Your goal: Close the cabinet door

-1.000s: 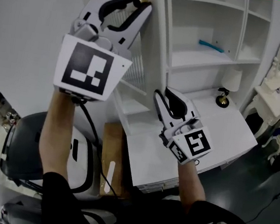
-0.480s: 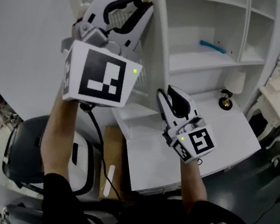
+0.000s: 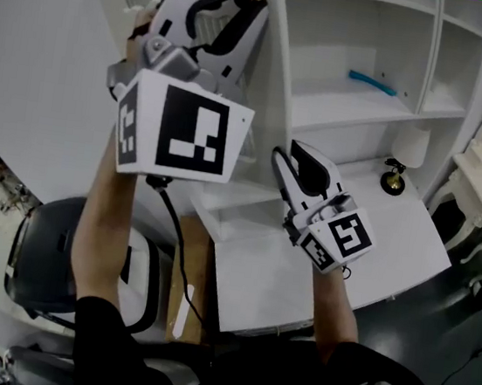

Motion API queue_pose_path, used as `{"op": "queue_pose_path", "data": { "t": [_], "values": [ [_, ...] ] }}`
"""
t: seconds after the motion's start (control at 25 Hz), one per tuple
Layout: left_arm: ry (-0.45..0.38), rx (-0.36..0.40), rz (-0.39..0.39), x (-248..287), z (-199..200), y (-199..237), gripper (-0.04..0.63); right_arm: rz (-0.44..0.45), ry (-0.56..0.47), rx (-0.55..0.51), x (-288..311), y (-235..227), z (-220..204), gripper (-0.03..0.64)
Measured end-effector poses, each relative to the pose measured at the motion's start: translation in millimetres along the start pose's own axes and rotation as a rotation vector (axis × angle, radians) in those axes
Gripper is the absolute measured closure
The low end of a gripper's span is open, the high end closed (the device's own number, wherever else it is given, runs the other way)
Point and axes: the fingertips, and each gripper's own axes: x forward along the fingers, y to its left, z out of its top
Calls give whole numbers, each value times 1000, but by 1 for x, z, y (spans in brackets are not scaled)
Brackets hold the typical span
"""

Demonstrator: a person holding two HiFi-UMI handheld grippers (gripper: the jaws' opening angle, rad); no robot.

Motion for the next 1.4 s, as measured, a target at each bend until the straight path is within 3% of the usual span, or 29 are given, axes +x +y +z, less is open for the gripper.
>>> {"op": "queue_pose_path", "data": {
  "t": [0.44, 0.6, 1.4],
  "values": [
    [60, 82, 11, 19, -10, -9, 506, 12, -18, 47, 10, -22, -10, 515],
    [97, 154, 19, 39, -19, -13, 506, 15, -6, 63, 19, -40, -14, 511],
    [217, 260, 20, 88, -52, -27, 506, -15, 60, 84, 52, -85, -36, 505]
  ]
}}
